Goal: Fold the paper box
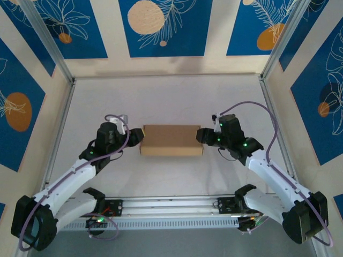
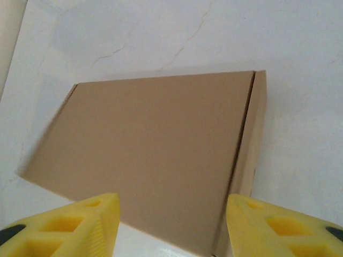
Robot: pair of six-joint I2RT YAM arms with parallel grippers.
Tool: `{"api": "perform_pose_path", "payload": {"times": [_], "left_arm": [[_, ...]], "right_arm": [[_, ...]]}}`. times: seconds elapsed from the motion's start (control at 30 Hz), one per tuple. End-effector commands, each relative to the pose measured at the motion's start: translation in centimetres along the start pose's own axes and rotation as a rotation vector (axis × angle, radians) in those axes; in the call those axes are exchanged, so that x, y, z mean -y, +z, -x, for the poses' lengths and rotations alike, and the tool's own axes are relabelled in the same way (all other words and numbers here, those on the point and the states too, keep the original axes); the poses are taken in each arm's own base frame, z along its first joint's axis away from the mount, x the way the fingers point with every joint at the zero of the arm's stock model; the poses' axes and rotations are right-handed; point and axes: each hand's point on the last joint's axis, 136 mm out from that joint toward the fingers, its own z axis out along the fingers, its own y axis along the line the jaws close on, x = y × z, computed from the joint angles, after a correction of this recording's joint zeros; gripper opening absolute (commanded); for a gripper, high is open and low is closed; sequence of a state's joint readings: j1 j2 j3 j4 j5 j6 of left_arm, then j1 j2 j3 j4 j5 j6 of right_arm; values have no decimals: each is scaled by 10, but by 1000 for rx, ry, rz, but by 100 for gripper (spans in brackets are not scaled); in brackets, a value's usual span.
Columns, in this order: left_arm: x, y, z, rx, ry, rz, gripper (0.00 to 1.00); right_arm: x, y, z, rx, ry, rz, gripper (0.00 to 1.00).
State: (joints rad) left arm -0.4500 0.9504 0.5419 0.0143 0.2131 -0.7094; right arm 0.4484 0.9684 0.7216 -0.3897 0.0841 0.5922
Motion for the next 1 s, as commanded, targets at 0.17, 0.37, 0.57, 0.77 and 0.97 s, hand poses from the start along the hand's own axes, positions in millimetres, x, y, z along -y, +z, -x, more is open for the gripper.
{"api": "perform_pose_path", "payload": {"times": [0.17, 0.37, 0.57, 0.77, 0.97], "left_arm": [[-11, 7, -2, -31, 11, 74, 52], [-43, 36, -10, -164, 10, 235, 59], [-62, 61, -37, -271, -73, 250, 60], [-67, 76, -55, -321, -148, 216, 53], [-61, 85, -46, -299, -167, 190, 45]], "right_arm": [[18, 10, -8, -74, 67, -73, 56], [36, 39, -29, -302, 176, -142, 57], [36, 59, -46, -413, 216, -114, 61], [35, 78, -49, -462, 230, -91, 56], [32, 102, -33, -476, 290, -43, 50]]}}
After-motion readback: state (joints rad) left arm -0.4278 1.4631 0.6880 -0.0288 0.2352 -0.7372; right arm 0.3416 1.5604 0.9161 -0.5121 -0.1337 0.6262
